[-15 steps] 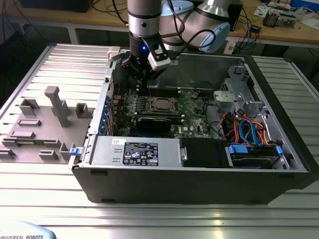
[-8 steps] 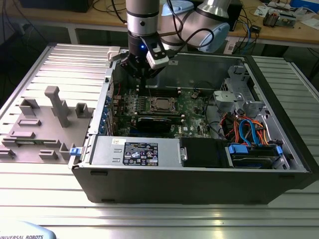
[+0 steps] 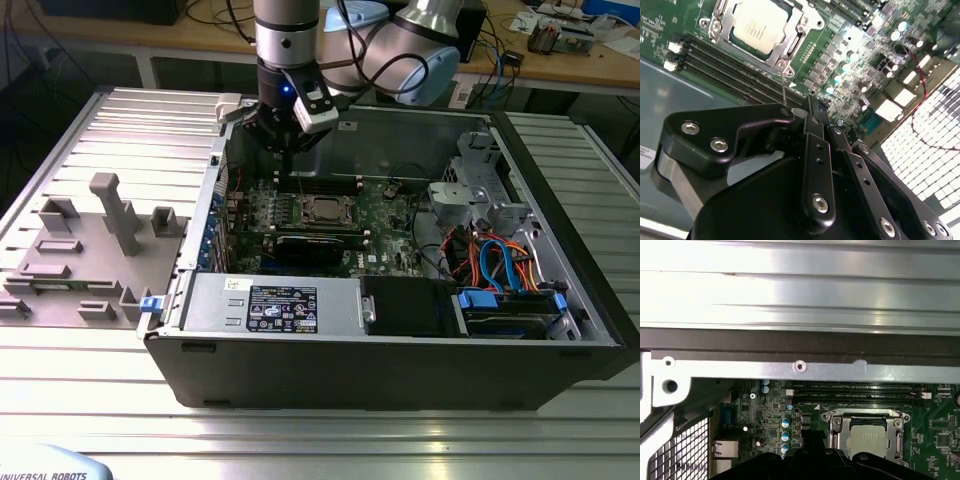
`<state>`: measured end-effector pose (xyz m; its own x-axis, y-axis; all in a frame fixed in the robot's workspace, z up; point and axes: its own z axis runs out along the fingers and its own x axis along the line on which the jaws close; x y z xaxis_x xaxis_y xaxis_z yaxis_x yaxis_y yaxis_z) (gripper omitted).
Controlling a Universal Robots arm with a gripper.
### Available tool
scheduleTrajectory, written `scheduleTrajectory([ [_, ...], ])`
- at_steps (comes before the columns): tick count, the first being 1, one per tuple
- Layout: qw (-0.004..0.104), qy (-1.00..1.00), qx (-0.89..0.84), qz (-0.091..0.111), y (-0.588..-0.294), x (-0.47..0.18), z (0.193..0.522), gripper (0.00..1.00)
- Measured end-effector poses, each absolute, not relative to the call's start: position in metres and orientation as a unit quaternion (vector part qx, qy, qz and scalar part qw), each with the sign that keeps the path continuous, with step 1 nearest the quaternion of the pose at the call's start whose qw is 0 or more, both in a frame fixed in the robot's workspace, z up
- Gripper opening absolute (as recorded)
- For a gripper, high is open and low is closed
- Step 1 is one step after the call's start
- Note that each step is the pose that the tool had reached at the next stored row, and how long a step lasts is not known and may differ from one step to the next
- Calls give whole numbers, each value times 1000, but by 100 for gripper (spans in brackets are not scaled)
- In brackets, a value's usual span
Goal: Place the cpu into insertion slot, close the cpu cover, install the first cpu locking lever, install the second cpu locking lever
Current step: 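Install the first cpu locking lever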
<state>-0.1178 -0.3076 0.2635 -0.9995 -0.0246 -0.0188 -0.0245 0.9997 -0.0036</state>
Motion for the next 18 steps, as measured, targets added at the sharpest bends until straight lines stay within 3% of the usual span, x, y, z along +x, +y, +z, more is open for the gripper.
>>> scheduleTrajectory([
  [18, 8, 1000, -14, -2, -301, -108, 264, 11],
])
